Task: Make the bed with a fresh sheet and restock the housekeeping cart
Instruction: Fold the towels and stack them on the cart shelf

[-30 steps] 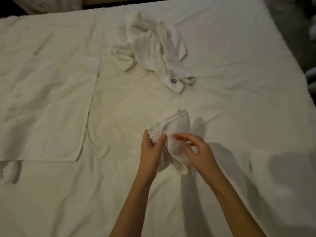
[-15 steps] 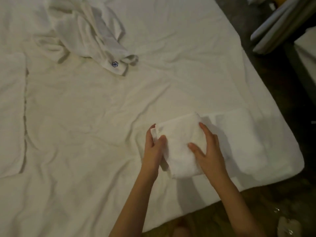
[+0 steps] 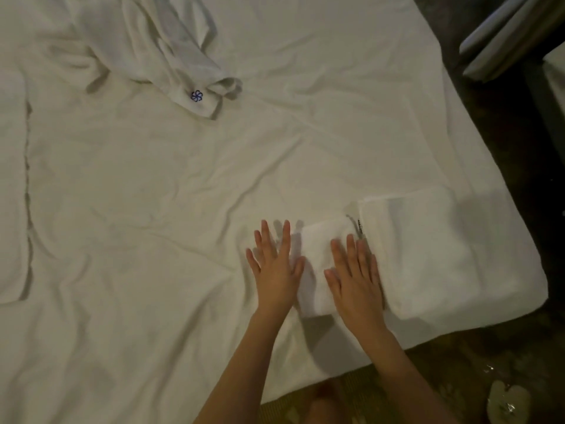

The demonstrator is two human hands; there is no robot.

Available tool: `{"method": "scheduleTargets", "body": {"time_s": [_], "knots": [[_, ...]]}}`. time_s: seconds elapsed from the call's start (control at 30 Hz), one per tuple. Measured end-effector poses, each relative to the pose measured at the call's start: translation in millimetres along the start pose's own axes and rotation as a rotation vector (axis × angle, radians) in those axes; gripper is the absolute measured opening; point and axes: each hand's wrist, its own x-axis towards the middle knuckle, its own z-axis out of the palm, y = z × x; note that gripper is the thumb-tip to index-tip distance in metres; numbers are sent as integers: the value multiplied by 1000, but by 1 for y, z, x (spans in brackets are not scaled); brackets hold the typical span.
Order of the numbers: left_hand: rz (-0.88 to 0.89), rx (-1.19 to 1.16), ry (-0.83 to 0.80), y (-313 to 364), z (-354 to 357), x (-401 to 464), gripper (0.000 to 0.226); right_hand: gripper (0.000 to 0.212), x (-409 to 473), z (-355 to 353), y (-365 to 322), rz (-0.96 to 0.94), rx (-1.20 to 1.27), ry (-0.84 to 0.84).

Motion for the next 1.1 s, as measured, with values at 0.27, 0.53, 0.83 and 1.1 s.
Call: {"method": "scheduleTargets", "body": {"time_s": [0.27,0.53,0.83,1.1], "knots": [[-222,-135,149,-75,-90,93,76,58,117,-11,-74,-176,198,46],[-242,-15,74,-150,-162,185,64,50,268,-25,-177,-373,253,43],[-286,-102,-118,-155,-188,206,62,41,351,-44,-232,-188,889,-43],[68,-323,291,-118,-219,187,67,13,281,-94,-206,-158,870,-101]]}}
